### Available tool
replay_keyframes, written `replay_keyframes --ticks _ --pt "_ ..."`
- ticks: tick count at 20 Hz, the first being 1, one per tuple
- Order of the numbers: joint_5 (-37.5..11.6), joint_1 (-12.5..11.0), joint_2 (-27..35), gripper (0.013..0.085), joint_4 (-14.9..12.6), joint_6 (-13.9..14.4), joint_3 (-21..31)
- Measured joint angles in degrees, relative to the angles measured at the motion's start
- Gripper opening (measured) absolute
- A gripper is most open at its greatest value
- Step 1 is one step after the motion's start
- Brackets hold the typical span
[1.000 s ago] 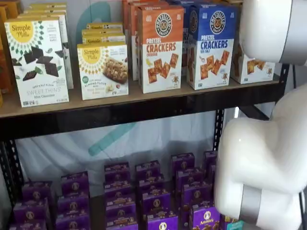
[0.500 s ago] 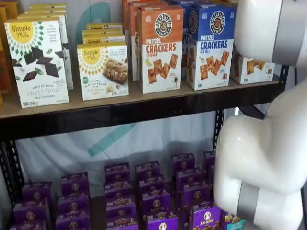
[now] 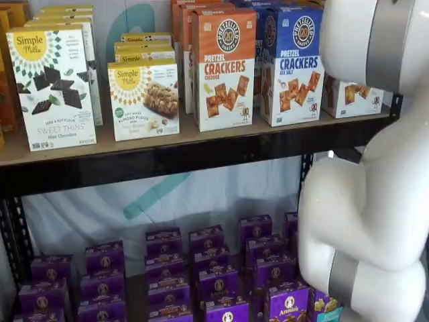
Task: Retrieve the yellow and white box located on the top shelf, the sixth one from the left
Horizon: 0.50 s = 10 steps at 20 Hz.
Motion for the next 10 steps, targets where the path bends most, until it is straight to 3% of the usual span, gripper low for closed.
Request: replay_keyframes --ticks 4,7,10 --pt "-8.34 0.88 -2.35 0.085 1.78 -1.84 3.55" --pt "-14.05 3.0 -3.24 0.085 0.36 -3.41 5.16" --pt "-16.15 4.99 -2.34 0.085 -2.24 -3.56 4.31"
